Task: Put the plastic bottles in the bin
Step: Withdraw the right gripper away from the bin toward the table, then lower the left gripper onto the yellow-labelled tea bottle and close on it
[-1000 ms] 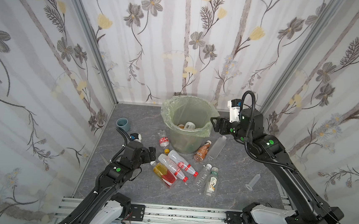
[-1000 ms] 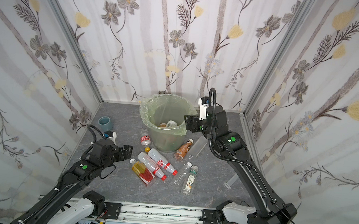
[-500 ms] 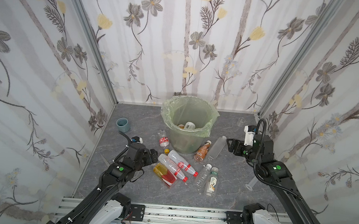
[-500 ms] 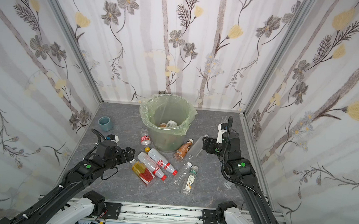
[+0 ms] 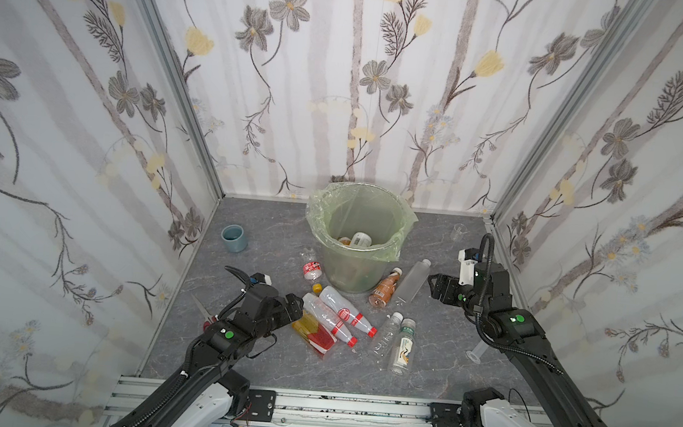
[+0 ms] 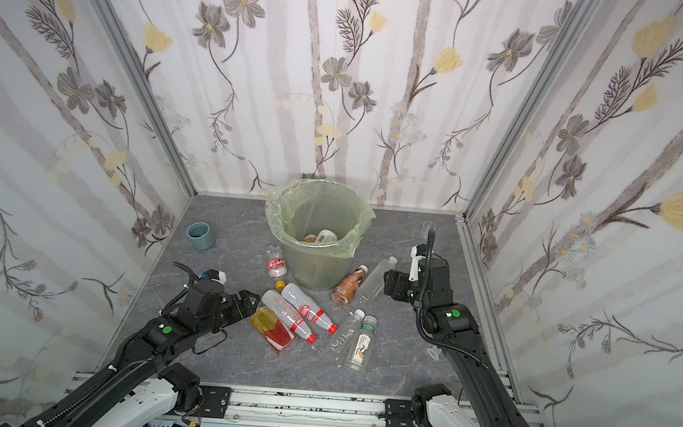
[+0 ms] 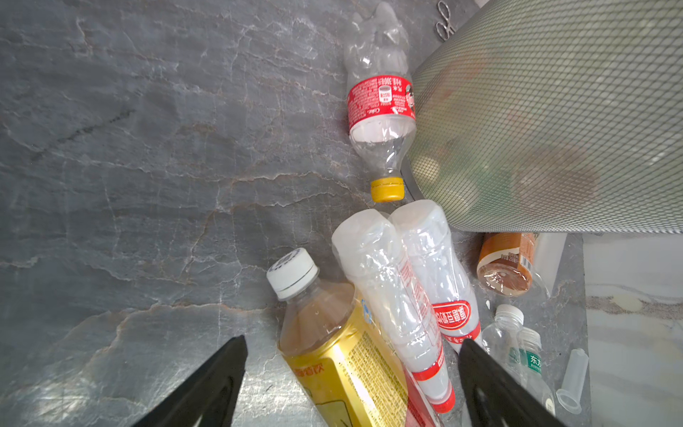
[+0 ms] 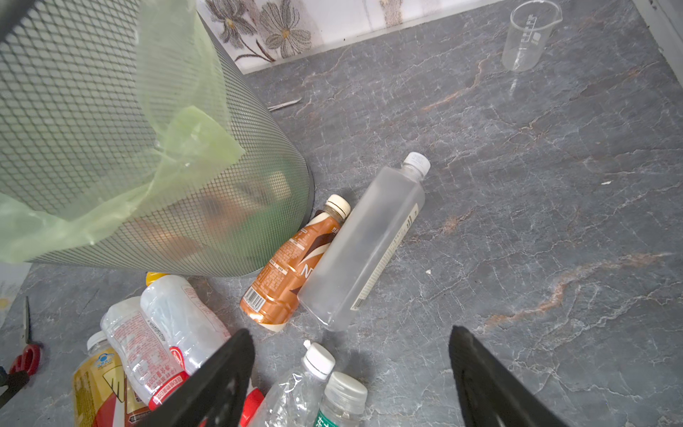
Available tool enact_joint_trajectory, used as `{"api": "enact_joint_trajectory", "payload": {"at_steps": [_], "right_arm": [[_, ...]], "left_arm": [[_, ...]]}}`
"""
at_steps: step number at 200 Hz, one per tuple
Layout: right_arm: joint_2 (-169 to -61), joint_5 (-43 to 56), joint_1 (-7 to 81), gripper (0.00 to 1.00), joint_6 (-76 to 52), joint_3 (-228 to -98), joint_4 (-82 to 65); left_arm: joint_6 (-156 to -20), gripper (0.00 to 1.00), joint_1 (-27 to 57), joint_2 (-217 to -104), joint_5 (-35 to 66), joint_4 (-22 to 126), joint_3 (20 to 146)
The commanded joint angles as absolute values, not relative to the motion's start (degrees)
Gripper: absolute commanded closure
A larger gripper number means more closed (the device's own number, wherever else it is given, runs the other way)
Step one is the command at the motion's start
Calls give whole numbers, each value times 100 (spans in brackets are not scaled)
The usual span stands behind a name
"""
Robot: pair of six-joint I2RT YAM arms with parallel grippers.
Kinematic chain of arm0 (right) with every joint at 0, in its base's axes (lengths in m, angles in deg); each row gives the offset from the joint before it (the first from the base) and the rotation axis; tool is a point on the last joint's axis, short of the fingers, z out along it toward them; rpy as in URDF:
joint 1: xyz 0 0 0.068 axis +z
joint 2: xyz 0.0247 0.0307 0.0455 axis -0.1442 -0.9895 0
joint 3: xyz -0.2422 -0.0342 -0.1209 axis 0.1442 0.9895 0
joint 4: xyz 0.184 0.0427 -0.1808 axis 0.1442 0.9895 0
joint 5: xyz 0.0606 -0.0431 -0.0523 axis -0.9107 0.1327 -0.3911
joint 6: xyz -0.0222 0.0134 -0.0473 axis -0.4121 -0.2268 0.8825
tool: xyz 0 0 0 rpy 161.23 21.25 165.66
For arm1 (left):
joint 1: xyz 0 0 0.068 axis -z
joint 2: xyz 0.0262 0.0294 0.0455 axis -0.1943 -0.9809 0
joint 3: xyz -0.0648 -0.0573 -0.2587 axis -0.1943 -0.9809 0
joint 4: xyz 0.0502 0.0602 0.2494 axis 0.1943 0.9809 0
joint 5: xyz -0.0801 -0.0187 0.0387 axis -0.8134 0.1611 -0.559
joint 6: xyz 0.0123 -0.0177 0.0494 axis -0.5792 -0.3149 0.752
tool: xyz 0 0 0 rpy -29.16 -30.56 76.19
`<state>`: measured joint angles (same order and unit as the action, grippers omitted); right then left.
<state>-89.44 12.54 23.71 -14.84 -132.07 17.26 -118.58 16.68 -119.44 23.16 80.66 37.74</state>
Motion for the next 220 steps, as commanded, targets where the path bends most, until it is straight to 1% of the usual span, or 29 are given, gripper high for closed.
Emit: {"api": "enact_joint_trajectory", "payload": {"at_steps": [1,34,103,220], "right_arm": [[-8916,1295,2381,16,-1447,-13056,1582],[-8872,1304,2378,16,-1495,-12772,1478],[-9104,1263,2372,16,-1466,-12758,1307],[-9027,1231,2376,17,-1522,-12661,1208]], "left_arm": [[-12155,9,1774,-12016,2299,8066,3716],[-12446,9,2088,-12293,2372,8090,3669],[-13128,8,2833,-12840,2837,8072,3568],[-13016,9,3057,-14033,3124,7795,3967]]}}
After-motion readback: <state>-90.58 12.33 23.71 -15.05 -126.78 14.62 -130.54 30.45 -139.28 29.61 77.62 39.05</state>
